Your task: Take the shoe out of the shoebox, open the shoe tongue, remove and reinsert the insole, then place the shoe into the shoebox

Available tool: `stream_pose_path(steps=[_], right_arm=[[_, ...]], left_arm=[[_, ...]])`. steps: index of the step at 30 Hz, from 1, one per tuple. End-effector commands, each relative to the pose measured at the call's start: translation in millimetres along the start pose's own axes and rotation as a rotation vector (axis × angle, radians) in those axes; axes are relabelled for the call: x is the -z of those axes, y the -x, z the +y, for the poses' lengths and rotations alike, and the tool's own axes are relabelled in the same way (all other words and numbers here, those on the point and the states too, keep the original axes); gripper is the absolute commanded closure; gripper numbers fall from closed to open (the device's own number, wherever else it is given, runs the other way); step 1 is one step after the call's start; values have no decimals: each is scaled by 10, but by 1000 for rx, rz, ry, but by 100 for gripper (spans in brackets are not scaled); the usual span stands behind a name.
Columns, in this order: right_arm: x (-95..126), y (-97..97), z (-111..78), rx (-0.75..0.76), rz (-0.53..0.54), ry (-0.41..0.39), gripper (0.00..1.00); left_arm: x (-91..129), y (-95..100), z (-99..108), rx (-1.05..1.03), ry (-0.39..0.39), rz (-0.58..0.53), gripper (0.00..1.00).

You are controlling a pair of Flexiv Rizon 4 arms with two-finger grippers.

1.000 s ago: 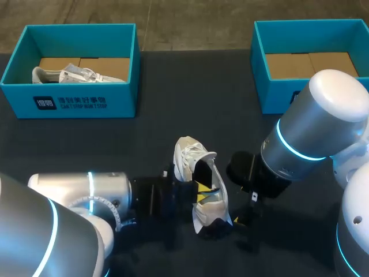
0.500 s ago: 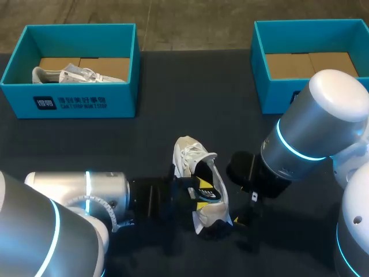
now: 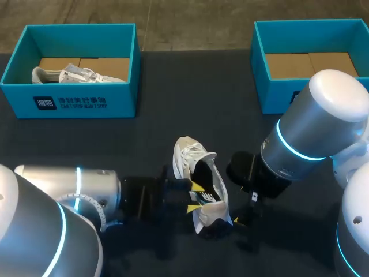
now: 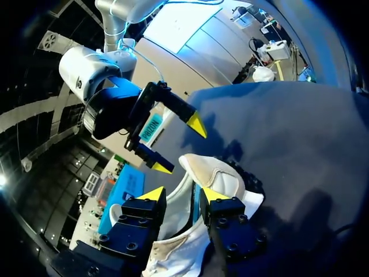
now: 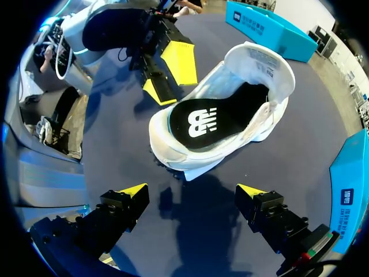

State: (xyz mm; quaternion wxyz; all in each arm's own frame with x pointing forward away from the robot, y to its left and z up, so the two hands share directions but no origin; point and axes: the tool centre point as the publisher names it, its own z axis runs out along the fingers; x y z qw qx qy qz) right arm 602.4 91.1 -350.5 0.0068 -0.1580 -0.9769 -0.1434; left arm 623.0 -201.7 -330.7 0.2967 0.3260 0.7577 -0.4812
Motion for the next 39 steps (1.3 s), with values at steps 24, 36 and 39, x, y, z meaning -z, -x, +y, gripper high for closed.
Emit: stream_pose_path(steps=[24,36,39], right_arm=[[148,49,-70,33,-1,30,0],[495,255,-388,119,44,14,0],[571,312,-472,140,55,10,0]], left_arm=[[302,274,81,3,23,337,100],[293,324,-2,-81,31,599,100],[292,325,-8,-87,35,618,100]])
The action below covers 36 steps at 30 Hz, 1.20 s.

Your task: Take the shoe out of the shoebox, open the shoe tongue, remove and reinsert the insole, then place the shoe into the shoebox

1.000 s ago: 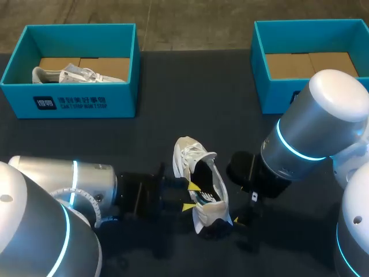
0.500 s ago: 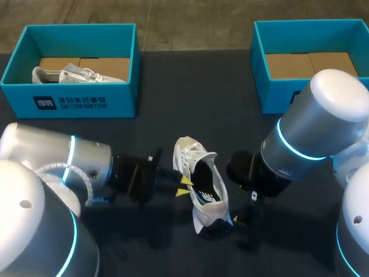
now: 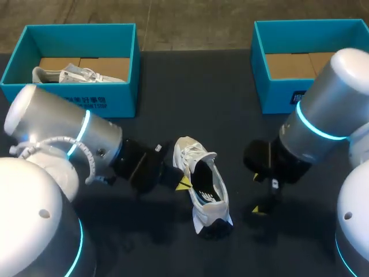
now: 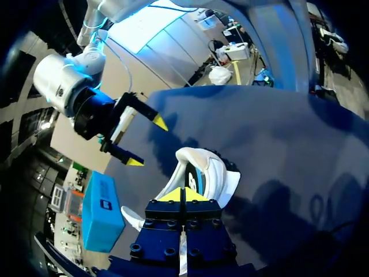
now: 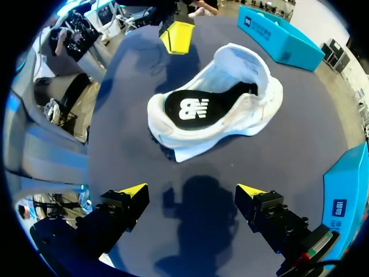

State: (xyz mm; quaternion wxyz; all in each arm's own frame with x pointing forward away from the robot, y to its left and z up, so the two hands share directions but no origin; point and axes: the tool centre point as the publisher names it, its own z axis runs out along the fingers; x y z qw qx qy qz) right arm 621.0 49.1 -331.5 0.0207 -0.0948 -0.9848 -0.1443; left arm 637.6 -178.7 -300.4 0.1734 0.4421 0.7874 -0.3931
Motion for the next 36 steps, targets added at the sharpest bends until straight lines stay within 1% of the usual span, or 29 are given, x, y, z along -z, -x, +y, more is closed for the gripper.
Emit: stream_pose_path(steps=[1,2,16,17,18,19,21,22,23,24,25,26,27,28,30,31,33,36], right_arm=[[299,-1,-229,53,20,33,0],[318,17,-256,68,30,42,0],[318,17,-256,68,30,42,0],[318,17,-256,68,30,42,0],[318,17,-256,68,30,42,0],[356,34,-306,61,26,28,0],[432,77,-398,78,32,18,0],[468,102,-438,88,36,3,0],[500,137,-492,96,39,-5,0],[532,168,-548,121,53,15,0],[555,207,-595,116,62,-14,0],[580,236,-651,109,59,-16,0],[599,247,-685,123,64,6,0],[617,263,-716,126,66,3,0],[663,289,-776,141,66,31,0],[676,301,-789,132,70,12,0],[701,318,-807,142,63,32,0],[732,345,-839,130,55,24,0]], left_arm=[[11,55,-29,4,10,242,100],[11,55,-29,4,10,242,100],[11,55,-29,4,10,242,100],[2,76,-28,-32,2,280,100],[11,103,-23,-53,7,273,100],[14,126,-31,-98,3,301,100],[13,151,-48,-141,31,346,100],[9,161,-50,-162,33,368,100],[11,174,-58,-172,27,382,100],[13,189,-59,-185,26,408,100],[13,201,-57,-200,27,422,100],[11,213,-53,-204,16,440,100],[5,223,-47,-205,-7,476,100],[-7,227,-38,-211,1,486,100],[-40,210,-26,-229,-13,554,100],[-56,199,-19,-230,2,565,100],[-101,169,3,-248,8,618,100],[-150,136,24,-258,18,668,100]])
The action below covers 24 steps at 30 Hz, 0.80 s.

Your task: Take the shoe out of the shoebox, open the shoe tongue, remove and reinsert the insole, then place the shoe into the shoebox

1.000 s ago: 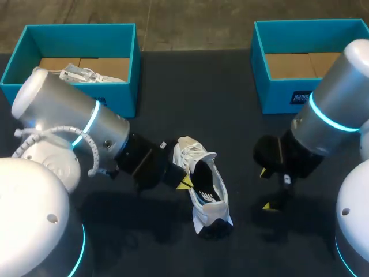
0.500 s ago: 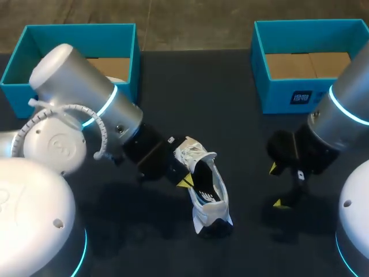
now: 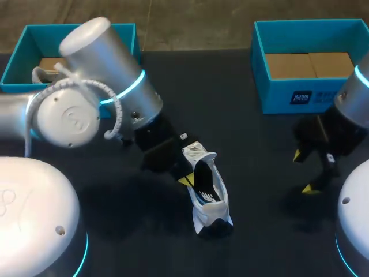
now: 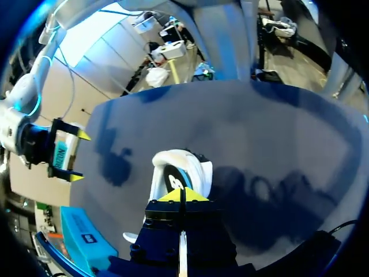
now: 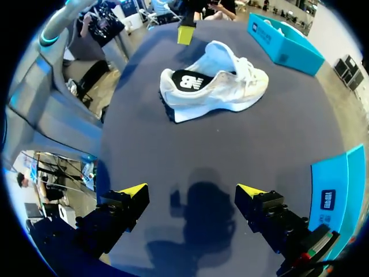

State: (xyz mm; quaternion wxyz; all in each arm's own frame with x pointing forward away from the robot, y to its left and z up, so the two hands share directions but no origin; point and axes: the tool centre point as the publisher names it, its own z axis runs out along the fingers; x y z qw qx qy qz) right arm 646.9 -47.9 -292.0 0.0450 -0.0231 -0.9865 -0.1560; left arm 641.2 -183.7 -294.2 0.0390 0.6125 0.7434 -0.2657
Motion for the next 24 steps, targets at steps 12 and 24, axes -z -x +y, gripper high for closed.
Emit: stream_pose_path(steps=[12,24], right_arm=[[137,-50,-159,-51,-20,26,0],[137,-50,-159,-51,-20,26,0]], left_arm=[[-197,95,71,-16,-5,346,100],[-371,45,191,-31,4,465,100]])
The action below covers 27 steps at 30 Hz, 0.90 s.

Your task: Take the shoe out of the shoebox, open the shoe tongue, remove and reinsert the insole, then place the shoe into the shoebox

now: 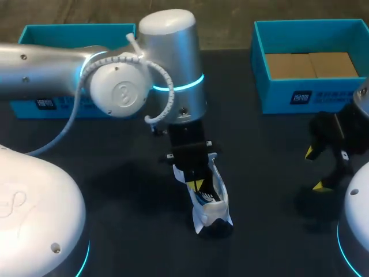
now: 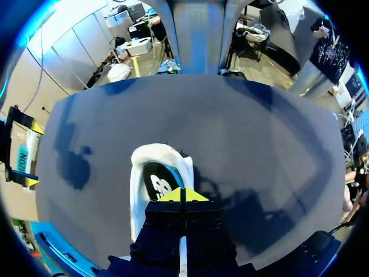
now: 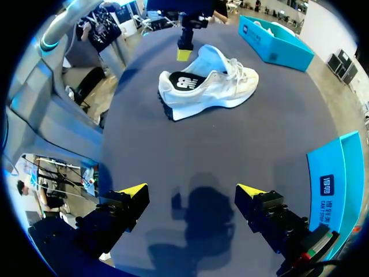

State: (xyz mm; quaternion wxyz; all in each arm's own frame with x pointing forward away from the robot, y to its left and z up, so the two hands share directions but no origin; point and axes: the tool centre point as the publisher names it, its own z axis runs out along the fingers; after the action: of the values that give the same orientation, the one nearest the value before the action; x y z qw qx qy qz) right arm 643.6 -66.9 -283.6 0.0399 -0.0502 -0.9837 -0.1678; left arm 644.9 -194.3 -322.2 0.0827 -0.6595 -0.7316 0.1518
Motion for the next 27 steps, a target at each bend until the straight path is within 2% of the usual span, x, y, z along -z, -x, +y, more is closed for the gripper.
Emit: stream_pose_path(steps=[1,18,27], right_arm=[[1,-15,-3,0,-3,-1,0],[1,-15,-3,0,-3,-1,0],[1,-15,-3,0,-3,-1,0]], left_arm=[[-95,73,77,-10,-11,133,100],[-358,31,45,-67,-28,236,100],[-459,43,62,-60,-14,218,100]])
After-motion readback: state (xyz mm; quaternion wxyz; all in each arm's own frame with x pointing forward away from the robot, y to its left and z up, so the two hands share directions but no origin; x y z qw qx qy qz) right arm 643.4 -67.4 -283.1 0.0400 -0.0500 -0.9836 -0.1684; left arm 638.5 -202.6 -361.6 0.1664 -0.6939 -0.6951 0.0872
